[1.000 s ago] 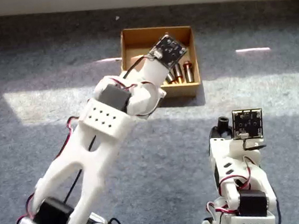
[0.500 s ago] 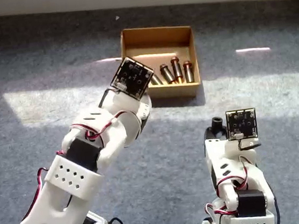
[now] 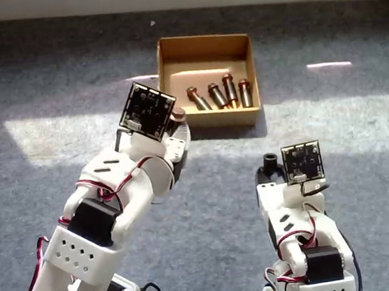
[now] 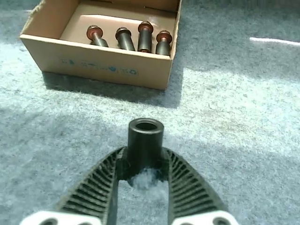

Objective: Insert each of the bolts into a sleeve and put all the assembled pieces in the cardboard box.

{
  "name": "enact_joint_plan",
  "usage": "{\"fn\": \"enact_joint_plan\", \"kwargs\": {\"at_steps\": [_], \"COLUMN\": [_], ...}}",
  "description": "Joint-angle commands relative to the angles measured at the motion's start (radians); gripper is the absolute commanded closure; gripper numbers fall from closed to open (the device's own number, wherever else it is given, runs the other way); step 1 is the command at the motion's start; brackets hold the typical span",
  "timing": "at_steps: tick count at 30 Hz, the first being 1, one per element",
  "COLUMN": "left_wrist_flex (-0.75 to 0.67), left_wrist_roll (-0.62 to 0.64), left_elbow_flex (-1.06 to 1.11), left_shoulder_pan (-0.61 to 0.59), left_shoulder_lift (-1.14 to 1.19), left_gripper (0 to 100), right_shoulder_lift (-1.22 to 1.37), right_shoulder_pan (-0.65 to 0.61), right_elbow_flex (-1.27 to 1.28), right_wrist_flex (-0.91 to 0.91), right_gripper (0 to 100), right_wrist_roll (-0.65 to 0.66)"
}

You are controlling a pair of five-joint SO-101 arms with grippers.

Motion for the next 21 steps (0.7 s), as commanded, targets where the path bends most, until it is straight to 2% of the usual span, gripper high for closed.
{"fn": "enact_joint_plan", "kwargs": {"at_steps": [1, 5, 9, 12, 17, 21], "left_wrist_flex": [-0.005, -0.006, -0.032, -0.157, -0.411, -0.485], "left_wrist_roll": [0.066, 0.147, 0.169, 0.169, 0.170, 0.172], "left_elbow_flex": [-0.007, -0.007, 0.041, 0.154, 0.386, 0.481], "left_shoulder_pan": [-0.010, -0.012, -0.012, -0.012, -0.012, -0.010], "left_shoulder_lift": [-0.045, -0.091, -0.185, -0.291, -0.473, -0.581], "left_gripper": [100, 100, 100, 100, 100, 100], "right_shoulder_lift": [-0.013, -0.013, -0.013, -0.013, -0.013, -0.013], "right_shoulder_pan": [-0.056, -0.105, -0.105, -0.113, -0.202, -0.265], "right_elbow_flex": [-0.012, -0.007, -0.004, -0.004, 0.013, 0.024], "right_wrist_flex": [-0.058, -0.099, -0.136, -0.177, -0.239, -0.240], "right_gripper": [99.2, 99.2, 99.2, 99.2, 99.2, 99.2], "right_wrist_roll": [0.005, 0.005, 0.005, 0.005, 0.008, 0.011]}}
